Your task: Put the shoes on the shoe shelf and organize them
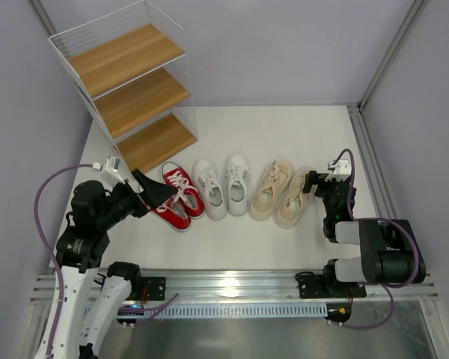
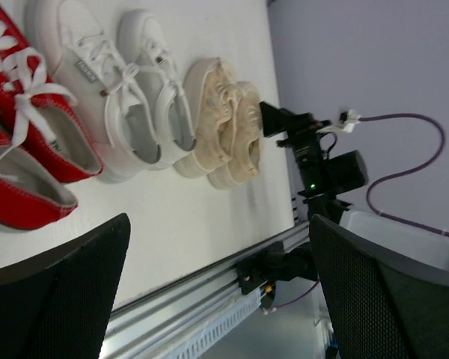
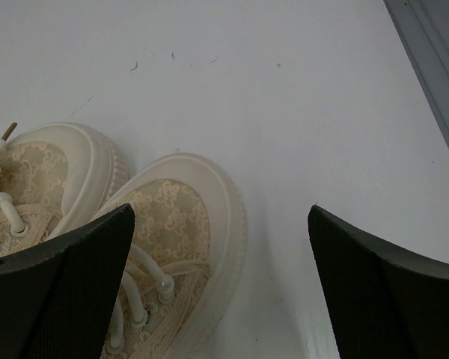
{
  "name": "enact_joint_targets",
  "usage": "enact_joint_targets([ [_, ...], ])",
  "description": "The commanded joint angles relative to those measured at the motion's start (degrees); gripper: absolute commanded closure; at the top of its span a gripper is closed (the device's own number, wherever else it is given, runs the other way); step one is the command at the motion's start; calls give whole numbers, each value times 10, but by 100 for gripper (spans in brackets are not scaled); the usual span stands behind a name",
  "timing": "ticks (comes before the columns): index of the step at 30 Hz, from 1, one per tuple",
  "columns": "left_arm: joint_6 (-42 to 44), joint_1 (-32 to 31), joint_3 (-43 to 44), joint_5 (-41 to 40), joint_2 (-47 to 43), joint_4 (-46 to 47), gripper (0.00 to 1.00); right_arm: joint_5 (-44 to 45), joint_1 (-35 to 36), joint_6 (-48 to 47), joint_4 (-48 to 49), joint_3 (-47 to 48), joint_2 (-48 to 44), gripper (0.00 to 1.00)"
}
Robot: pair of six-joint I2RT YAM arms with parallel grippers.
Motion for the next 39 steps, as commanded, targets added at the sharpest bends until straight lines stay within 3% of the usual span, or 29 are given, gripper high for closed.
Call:
enact_joint_targets([
  [1, -72, 1, -50, 47, -81, 150, 0, -5, -1, -5, 46, 12, 1, 3],
  [4, -109, 1, -113, 98, -133, 290, 0, -5, -1, -5, 46, 11, 1, 2],
  [7, -121, 1, -150, 125, -111, 327, 0, -5, -1, -5, 46, 12, 0, 3],
  [10, -113, -3, -163, 106, -51, 267, 9, -5, -1, -5, 47, 12, 1, 3],
  [12, -96, -44, -162, 48, -11, 209, 16, -5, -1, -5, 46, 12, 1, 3],
  [13, -98, -73, -161, -5, -7, 198, 17, -5, -1, -5, 46, 12, 1, 3],
  [14, -101, -152, -158, -121, -5, 180, 12, -5, -1, -5, 46, 12, 1, 3],
  [16, -130, -246, -144, -275, 14, 156, 9, -5, -1, -4, 46, 11, 1, 3],
  [17, -140, -339, -120, -428, 27, 141, 4, -5, -1, -5, 47, 11, 1, 3],
  [18, -152, -386, -100, -506, 50, 100, 3, -5, -1, -5, 47, 12, 1, 3],
  [19, -190, -473, -79, -575, 102, 67, 2, -5, -1, -5, 46, 11, 1, 3],
  [20, -208, -510, -57, -711, 140, 37, 1, -5, -1, -5, 46, 12, 1, 3],
  [22, -256, -560, 20, -801, 210, -59, 0, -5, -1, -5, 44, 12, 0, 3],
  [23, -291, -570, 46, -824, 284, -83, 0, -5, -1, -6, 46, 11, 1, 3],
  [29, -515, -567, 158, -956, 451, -291, 0, -5, -1, -5, 47, 12, 1, 3],
  [32, -548, -547, 191, -951, 516, -348, 0, -5, -1, -5, 47, 12, 0, 3],
  [35, -674, -536, 205, -948, 574, -461, 0, -5, -1, -5, 46, 12, 1, 3],
  [36, -715, -536, 204, -948, 584, -476, 0, -5, -1, -5, 46, 12, 1, 2],
  [39, -703, -519, 182, -934, 605, -437, 0, -5, -1, -4, 46, 12, 1, 3],
])
